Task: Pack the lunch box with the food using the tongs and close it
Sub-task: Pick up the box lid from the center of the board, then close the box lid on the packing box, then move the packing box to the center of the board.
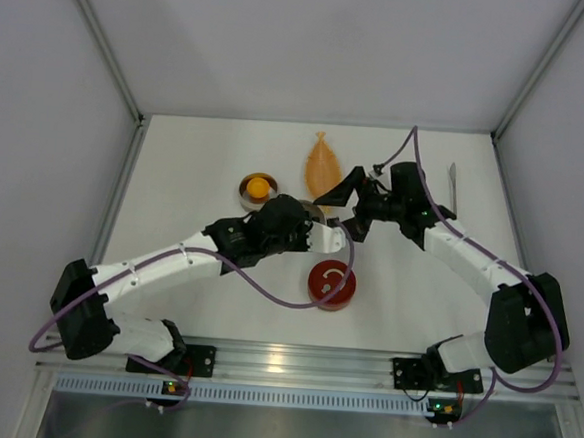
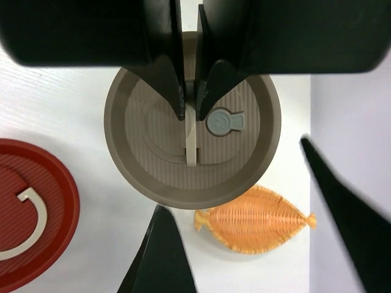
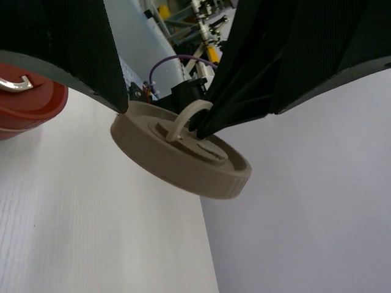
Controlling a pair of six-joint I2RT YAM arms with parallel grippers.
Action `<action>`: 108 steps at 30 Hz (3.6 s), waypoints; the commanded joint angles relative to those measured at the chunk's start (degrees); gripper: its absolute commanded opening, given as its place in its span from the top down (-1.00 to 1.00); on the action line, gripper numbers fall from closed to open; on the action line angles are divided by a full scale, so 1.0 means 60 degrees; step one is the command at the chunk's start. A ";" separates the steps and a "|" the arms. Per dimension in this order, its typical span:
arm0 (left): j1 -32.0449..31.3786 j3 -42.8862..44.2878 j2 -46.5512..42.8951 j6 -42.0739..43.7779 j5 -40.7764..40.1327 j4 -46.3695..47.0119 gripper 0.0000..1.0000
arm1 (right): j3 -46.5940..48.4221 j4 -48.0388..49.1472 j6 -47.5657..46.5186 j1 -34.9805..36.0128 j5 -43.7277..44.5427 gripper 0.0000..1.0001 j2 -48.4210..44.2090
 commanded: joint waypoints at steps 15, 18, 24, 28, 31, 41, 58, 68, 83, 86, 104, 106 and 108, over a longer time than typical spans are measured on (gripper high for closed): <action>0.6510 0.1683 0.1216 -0.4727 0.3325 0.0498 1.00 | 0.2277 -0.0824 -0.3591 -0.3413 -0.1472 -0.99 -0.0597; 0.6877 0.1873 0.1949 -0.5445 0.3926 0.0995 1.00 | 0.2014 -0.0882 -0.3635 -0.3853 -0.1648 -0.99 -0.0684; 0.6936 0.2035 0.3020 -0.6193 0.4454 0.1977 1.00 | 0.1823 -0.1000 -0.3870 -0.4294 -0.1648 -0.99 -0.0890; 0.6936 0.2050 0.3592 -0.6268 0.4104 0.2563 1.00 | 0.1765 -0.0825 -0.3811 -0.4309 -0.1648 -0.99 -0.1007; 0.6936 0.1875 0.3783 -0.6165 0.3898 0.3090 1.00 | 0.1677 -0.0693 -0.3607 -0.4309 -0.1750 -0.99 -0.1007; 0.6557 0.1273 0.3754 -0.5799 0.3168 0.3210 1.00 | 0.1384 -0.0107 -0.3137 -0.4309 -0.1912 -0.99 -0.0861; 0.5940 0.0789 0.3242 -0.8299 0.1937 0.2784 1.00 | 0.1252 -0.0121 -0.3122 -0.4309 -0.1912 -0.99 -0.1037; 0.5736 0.0791 0.2715 -1.0076 -0.1329 0.2357 1.00 | 0.1207 -0.0150 -0.3137 -0.4324 -0.1868 -0.99 -0.1110; 0.4329 0.0921 0.3036 -1.1145 -0.3617 0.1875 1.00 | 0.1076 -0.0121 -0.3122 -0.4353 -0.1780 -0.99 -0.1183; 0.4329 0.1081 0.3226 -1.1335 -0.4041 0.1847 1.00 | 0.1032 -0.0121 -0.3122 -0.4368 -0.1780 -0.99 -0.1241; 0.4021 0.1815 0.4296 -1.1599 -0.4408 0.1392 1.00 | 0.0783 -0.0033 -0.2976 -0.4397 -0.1649 -0.99 -0.1329; 0.3992 0.1844 0.4369 -1.1614 -0.4437 0.1407 1.00 | 0.0768 -0.0048 -0.2976 -0.4412 -0.1604 -0.99 -0.1330; 0.3963 0.1903 0.4399 -1.1614 -0.4438 0.1407 1.00 | 0.0768 -0.0048 -0.2976 -0.4412 -0.1575 -0.99 -0.1359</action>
